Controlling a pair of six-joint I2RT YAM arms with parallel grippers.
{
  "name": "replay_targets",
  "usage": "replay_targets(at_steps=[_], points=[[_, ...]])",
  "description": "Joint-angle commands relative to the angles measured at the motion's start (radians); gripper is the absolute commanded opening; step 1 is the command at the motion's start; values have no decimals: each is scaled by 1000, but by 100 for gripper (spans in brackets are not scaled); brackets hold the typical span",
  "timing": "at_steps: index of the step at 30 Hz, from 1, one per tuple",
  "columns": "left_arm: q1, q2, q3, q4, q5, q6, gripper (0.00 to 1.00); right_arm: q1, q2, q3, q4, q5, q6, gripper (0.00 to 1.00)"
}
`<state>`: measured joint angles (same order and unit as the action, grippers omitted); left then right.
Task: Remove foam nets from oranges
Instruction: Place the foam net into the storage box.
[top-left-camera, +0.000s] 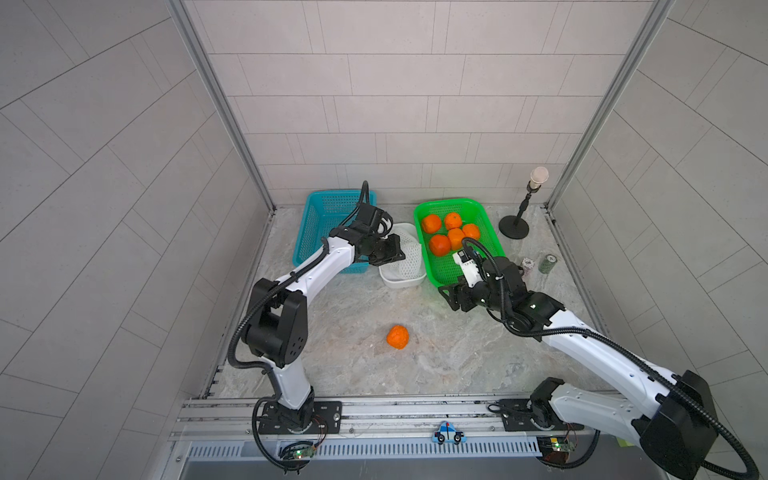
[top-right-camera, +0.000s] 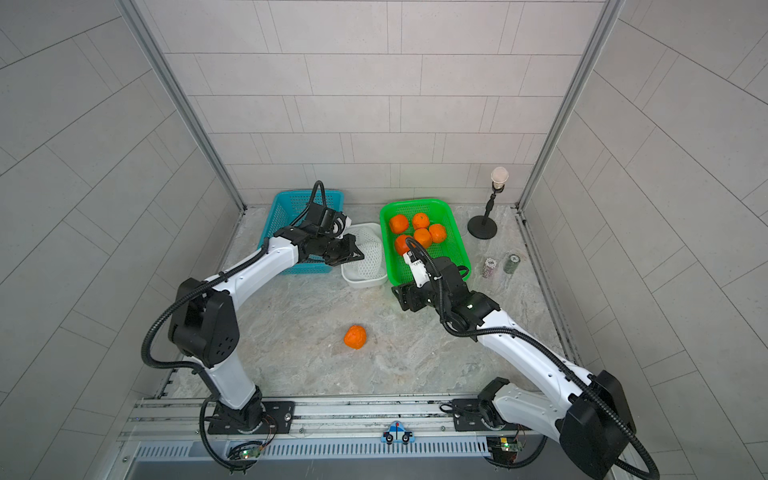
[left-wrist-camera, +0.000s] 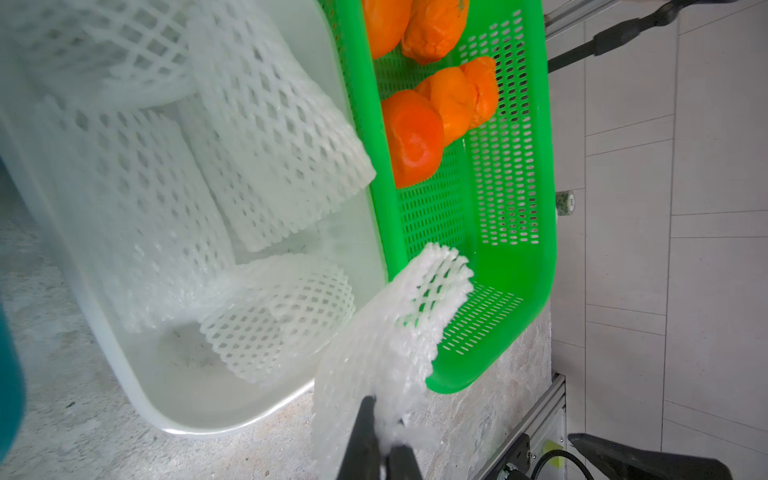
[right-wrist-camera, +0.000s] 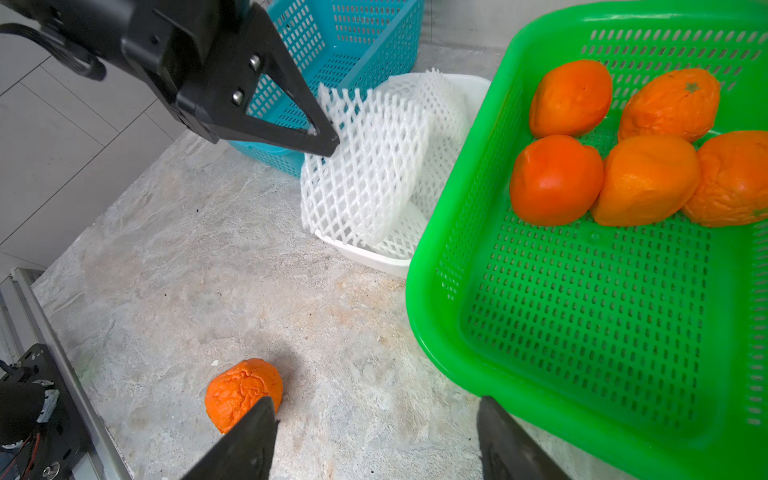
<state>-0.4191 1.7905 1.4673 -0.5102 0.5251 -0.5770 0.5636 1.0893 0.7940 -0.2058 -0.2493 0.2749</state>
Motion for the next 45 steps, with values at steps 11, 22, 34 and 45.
replay_targets(at_steps=[11, 22, 34, 45], points=[[6, 180, 140, -32, -8, -142, 0, 0, 13, -30, 38, 15, 41, 77], [7, 195, 134, 20, -15, -111, 40, 1, 14, -17, 31, 11, 35, 77], [8, 95, 62, 52, -44, -76, 53, 2, 21, -11, 36, 6, 34, 77], [9, 37, 0, 101, -71, -66, 76, 11, -8, -16, 25, 16, 28, 78]])
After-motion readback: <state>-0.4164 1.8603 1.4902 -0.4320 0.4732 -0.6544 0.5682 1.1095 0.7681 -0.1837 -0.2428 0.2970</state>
